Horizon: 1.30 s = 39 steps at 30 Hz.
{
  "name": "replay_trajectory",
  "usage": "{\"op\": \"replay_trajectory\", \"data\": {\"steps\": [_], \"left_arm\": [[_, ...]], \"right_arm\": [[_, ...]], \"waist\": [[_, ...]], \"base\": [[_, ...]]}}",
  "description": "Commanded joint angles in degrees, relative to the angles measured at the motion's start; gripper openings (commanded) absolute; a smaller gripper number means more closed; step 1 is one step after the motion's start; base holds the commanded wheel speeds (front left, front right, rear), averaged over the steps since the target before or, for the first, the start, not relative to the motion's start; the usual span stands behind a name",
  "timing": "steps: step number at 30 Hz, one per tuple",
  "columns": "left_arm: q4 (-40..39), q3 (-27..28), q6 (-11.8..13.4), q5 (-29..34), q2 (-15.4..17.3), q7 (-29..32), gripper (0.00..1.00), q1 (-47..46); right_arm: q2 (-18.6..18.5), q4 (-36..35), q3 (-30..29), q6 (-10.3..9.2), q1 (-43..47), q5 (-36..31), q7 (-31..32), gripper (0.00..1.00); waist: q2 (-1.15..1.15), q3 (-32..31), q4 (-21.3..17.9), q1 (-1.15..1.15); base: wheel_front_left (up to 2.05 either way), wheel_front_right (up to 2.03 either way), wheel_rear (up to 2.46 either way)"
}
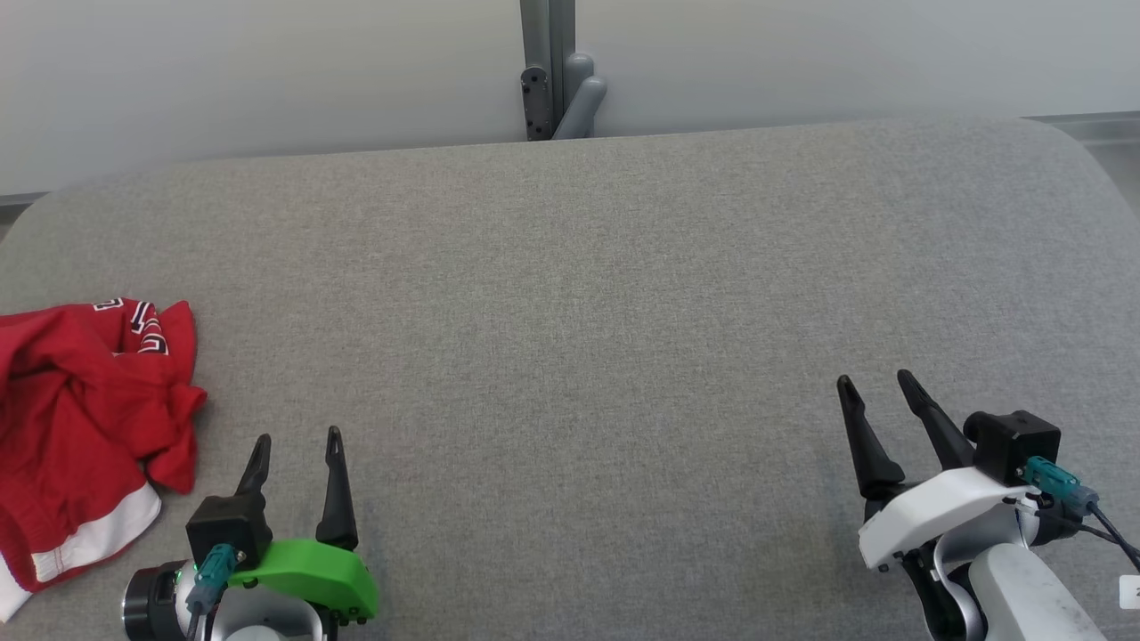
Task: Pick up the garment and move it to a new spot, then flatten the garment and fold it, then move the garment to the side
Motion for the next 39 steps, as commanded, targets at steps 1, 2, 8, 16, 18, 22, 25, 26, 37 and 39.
{"op": "replay_trajectory", "data": {"steps": [1,2,8,16,18,22,25,26,37,39], "left_arm": [[0.0,0.0,0.3,1.7,0.4,-0.6,1.00,-1.0],[0.0,0.0,0.4,2.1,0.4,-0.7,1.00,-1.0],[0.4,0.1,1.1,5.1,0.5,-1.4,1.00,-0.5],[1.6,0.9,3.9,7.4,-0.6,-2.2,1.00,-2.7],[1.6,1.9,4.3,7.8,-0.7,-2.5,1.00,-3.2],[1.8,4.3,4.6,8.2,-0.8,-2.8,1.00,-3.4],[2.1,6.4,3.2,7.9,-0.3,-3.0,1.00,-5.3],[2.2,7.2,2.4,7.3,0.0,-3.0,1.00,-6.5],[16.7,12.2,-3.1,6.4,8.6,-2.9,1.00,-28.8],[22.1,13.4,-3.6,5.2,10.2,-2.9,1.00,-32.4]], "right_arm": [[-0.5,0.0,0.3,0.02,-1.0,-1.5,-0.7,1.00],[-0.6,0.0,0.3,0.02,-1.0,-1.9,-0.8,1.00],[-0.4,0.5,0.7,0.02,-1.4,-4.7,-1.4,1.00],[-2.4,-0.4,3.4,0.01,-3.1,-7.7,-2.3,1.00],[-2.7,-0.5,4.7,0.01,-4.1,-8.3,-2.5,1.00],[-3.0,-0.5,9.7,0.01,-6.5,-9.3,-2.8,1.00],[-3.4,-0.4,13.0,0.01,-8.7,-9.4,-3.0,1.00],[-3.8,-0.5,13.8,0.01,-9.4,-9.1,-3.0,1.00],[-13.8,-2.1,15.7,-0.02,-13.5,-6.1,-3.0,1.00],[-15.0,-2.3,15.5,-0.02,-13.6,-5.7,-3.0,1.00]], "waist": [[0.00,0.1,0.0,0.00],[0.00,0.1,0.0,0.00],[0.00,0.4,0.2,0.00],[0.00,3.7,10.4,0.00],[0.00,4.6,14.5,0.00],[0.00,6.0,20.8,0.00],[0.00,7.8,22.8,0.00],[0.00,8.6,22.8,0.00],[0.00,21.7,15.5,0.00],[0.00,23.4,13.7,0.00]], "base": [[0.00,0.00,0.00],[0.00,0.00,0.00],[0.00,0.00,0.00],[0.00,0.00,0.00],[0.00,0.00,0.00],[0.00,0.00,0.00],[0.00,0.00,0.00],[0.00,0.00,0.00],[0.00,0.00,0.00],[0.00,0.00,0.00]]}}
